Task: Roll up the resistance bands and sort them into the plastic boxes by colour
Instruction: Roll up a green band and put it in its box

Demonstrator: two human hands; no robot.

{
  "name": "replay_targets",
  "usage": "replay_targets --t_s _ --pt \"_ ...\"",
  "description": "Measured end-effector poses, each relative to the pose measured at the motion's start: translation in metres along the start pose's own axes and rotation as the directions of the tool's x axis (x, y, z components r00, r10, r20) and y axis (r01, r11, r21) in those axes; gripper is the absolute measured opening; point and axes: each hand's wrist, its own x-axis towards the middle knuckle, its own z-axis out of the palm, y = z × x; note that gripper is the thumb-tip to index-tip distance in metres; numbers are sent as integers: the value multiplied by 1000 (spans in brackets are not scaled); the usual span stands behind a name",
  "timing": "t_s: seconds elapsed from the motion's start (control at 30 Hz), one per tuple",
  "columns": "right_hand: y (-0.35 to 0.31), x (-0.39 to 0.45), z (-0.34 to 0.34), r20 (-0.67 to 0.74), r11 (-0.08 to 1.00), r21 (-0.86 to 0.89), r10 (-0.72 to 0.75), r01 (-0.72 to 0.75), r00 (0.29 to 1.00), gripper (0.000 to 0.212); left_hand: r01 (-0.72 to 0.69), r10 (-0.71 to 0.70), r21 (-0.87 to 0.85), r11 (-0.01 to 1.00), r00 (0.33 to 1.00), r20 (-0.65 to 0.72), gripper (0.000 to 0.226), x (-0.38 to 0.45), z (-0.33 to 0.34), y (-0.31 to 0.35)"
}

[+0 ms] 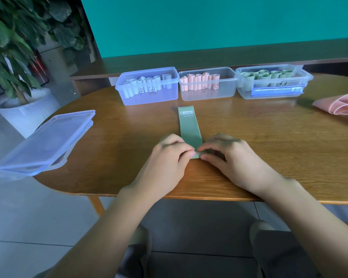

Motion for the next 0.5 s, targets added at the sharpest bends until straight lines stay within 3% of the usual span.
replay_targets --t_s 0.1,0.2,0.5 --pt "2 3 1 -6 1000 -3 -27 27 1000 14 4 -6 -47 999 999 -42 14 2 -1 -1" --pt "2 5 1 1 1000 0 -27 27 1000 15 24 -23 -54 998 1000 4 10 3 -2 0" --pt "-1 3 0 -20 1000 -24 -8 8 1000 20 93 -90 -27 995 993 81 23 10 1 -3"
